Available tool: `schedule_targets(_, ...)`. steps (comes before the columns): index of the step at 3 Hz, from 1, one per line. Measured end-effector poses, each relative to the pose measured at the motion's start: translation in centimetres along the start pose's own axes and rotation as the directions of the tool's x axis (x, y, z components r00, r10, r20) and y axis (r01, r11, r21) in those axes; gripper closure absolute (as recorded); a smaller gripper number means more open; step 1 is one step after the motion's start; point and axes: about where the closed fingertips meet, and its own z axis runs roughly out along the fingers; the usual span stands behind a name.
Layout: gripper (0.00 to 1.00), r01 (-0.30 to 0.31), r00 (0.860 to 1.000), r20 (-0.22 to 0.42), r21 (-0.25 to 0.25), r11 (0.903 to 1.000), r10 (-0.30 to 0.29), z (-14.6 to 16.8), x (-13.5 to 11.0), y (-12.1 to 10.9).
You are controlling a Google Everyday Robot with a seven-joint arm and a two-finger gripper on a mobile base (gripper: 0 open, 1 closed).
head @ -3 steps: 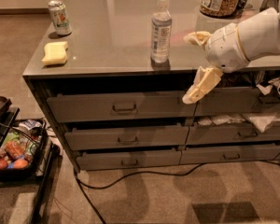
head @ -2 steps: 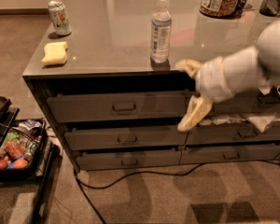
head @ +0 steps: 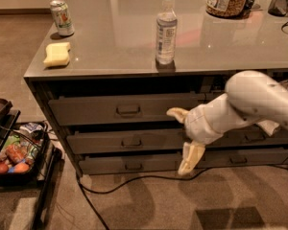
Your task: Open middle drawer
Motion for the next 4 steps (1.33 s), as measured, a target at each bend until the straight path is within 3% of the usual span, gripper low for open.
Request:
schedule_targets(1, 0.00, -0.026, 0.980, -0.197, -0.066, 0.9974, 0.013, 3.2, 2.6, 2.9)
schedule_targets(2, 0.00, -0.059, 0.966, -0.256, -0.092, 0.9940, 0.034, 4.3, 3.8, 4.1)
schedule_targets(3, 0.00, -0.060, 0.966, -0.256, -0.088, 0.9943, 0.035, 4.2, 3.8, 4.0)
schedule_targets(4, 0.00, -0.035, 0.981, -0.195, -0.058, 0.9977, 0.023, 6.2, 5.3, 3.0)
